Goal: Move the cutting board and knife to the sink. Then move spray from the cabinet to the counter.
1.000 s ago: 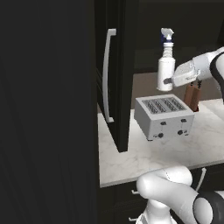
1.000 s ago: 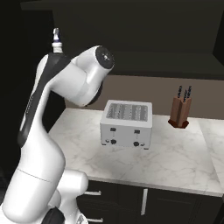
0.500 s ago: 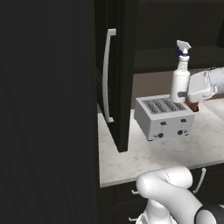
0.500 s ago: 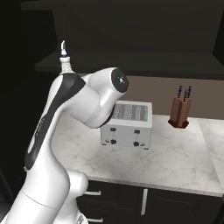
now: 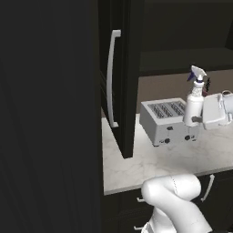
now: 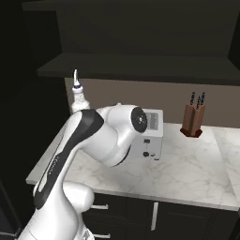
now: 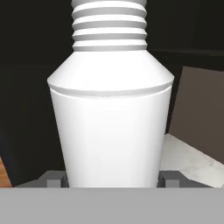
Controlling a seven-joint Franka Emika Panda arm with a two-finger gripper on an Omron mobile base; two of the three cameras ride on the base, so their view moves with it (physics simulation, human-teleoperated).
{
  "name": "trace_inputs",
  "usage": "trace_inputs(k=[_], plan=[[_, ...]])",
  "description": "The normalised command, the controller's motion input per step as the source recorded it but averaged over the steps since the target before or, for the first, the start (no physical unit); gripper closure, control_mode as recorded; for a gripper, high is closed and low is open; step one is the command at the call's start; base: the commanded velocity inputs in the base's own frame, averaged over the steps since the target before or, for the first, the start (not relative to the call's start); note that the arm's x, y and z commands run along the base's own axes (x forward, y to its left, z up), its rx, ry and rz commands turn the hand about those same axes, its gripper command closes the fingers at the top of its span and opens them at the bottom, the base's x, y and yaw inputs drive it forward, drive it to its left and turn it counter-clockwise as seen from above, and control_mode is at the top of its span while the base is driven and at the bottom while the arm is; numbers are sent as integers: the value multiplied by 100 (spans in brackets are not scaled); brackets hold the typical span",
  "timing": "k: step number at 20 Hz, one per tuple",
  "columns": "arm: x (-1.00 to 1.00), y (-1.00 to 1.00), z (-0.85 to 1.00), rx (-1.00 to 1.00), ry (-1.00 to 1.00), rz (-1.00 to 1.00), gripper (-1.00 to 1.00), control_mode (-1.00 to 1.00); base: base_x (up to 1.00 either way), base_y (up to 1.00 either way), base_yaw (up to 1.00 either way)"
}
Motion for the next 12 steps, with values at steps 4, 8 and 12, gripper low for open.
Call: trace_inputs(k=[4,8,12], plan=[[-4,-24,-68,0,0,9,100,-100,0,0,0],[0,-22,-63,0,0,8,100,-100,0,0,0],[0,-26,-52,4,0,9,100,-100,0,0,0]])
